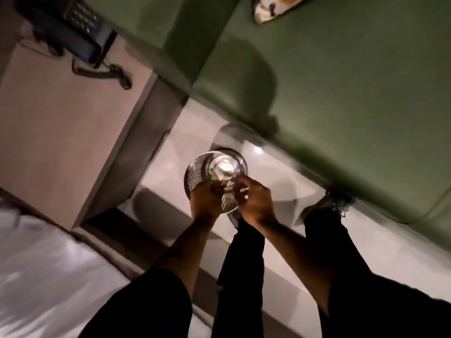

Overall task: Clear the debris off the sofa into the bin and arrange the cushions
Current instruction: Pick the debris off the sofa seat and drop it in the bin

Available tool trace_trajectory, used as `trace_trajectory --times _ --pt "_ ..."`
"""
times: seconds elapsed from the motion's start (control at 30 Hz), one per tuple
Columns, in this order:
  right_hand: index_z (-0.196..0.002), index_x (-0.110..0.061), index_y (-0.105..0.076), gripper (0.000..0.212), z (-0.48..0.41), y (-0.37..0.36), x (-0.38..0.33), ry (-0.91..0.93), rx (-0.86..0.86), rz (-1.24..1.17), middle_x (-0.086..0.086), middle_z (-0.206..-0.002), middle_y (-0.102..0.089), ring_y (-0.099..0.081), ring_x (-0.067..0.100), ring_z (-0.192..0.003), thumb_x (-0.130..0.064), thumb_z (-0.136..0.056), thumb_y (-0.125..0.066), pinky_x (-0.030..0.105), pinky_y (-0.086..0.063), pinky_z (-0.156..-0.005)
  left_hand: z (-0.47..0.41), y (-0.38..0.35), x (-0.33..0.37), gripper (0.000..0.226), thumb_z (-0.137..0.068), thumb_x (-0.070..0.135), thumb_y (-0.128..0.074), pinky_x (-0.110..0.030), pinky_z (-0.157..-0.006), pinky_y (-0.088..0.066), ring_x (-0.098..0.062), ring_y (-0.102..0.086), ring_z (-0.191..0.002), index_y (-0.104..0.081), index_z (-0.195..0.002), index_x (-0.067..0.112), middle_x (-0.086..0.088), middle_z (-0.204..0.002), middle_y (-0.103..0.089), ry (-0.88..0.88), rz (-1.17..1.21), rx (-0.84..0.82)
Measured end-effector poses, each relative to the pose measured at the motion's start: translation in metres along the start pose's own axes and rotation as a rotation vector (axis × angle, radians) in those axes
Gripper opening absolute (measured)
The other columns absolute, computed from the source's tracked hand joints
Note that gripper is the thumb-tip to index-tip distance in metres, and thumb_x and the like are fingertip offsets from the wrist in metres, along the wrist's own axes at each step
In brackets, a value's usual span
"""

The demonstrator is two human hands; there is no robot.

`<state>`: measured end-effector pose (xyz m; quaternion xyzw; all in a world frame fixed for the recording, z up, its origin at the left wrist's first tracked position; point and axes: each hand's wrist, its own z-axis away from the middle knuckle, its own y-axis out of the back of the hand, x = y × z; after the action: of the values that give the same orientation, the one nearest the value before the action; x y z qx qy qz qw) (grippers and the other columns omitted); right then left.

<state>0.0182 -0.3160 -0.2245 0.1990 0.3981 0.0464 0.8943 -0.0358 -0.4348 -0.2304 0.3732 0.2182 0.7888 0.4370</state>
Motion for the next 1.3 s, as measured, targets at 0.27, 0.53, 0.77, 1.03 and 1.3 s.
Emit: trace_trajectory --times 0.27,0.53,0.77,1.03,1.3 --pt "-0.130 -0.015 -0.060 0.047 0.006 -0.026 0.007 -0.092 -0.118 0.075 0.005 -0.118 -0.075 -0.076 0.021 -0.099 -0.019 -0.085 -0.077 0.037 -0.057 -0.094 -0.002 -0.002 -0.048 0.031 -0.081 0.023 -0.073 -0.026 -0.069 -0.040 -0.028 -0.068 -0.091 -0.069 -0.112 0.025 -0.002 -0.097 -0.076 0.102 0.046 -0.026" --pt "-0.093 -0.019 -0.077 0.012 0.038 0.032 0.037 -0.137 -0.241 0.043 -0.008 -0.090 -0.078 -0.067 -0.008 -0.074 -0.012 -0.088 -0.068 0.016 -0.055 -0.082 0.016 -0.004 -0.024 0.029 -0.081 0.016 -0.076 -0.040 -0.095 -0.048 -0.035 -0.058 -0.116 -0.072 -0.110 0.019 -0.014 -0.124 -0.065 0.255 0.164 0.166" --pt "-0.085 -0.051 -0.066 0.020 0.051 0.177 0.064 -0.127 0.058 0.044 -0.018 -0.088 -0.076 -0.072 0.000 -0.081 -0.033 -0.085 -0.059 0.023 -0.055 -0.079 0.043 -0.018 0.082 0.023 -0.089 0.011 -0.056 -0.034 -0.100 -0.038 -0.038 -0.056 -0.114 -0.073 -0.105 0.006 -0.021 -0.122 -0.063 -0.157 -0.043 0.232" --pt "-0.125 -0.025 -0.064 0.035 -0.011 0.440 0.115 -0.101 0.701 0.076 0.003 -0.127 -0.064 -0.066 0.020 -0.109 -0.017 -0.091 -0.066 0.034 -0.056 -0.090 0.049 -0.127 0.326 0.032 -0.083 0.002 -0.062 -0.033 -0.094 -0.051 -0.025 -0.062 -0.106 -0.070 -0.109 0.019 -0.008 -0.120 -0.055 -0.876 -0.064 -0.005" --pt "-0.146 -0.025 -0.046 0.053 -0.065 0.530 0.179 -0.265 0.483 0.405 0.014 -0.158 -0.027 -0.037 0.041 -0.137 -0.013 -0.096 -0.058 0.051 -0.041 -0.112 0.011 -0.250 0.478 0.067 -0.094 0.062 -0.043 -0.053 -0.115 -0.027 -0.036 -0.027 -0.145 -0.025 -0.154 0.037 -0.014 -0.162 -0.021 -0.788 -0.408 0.022"
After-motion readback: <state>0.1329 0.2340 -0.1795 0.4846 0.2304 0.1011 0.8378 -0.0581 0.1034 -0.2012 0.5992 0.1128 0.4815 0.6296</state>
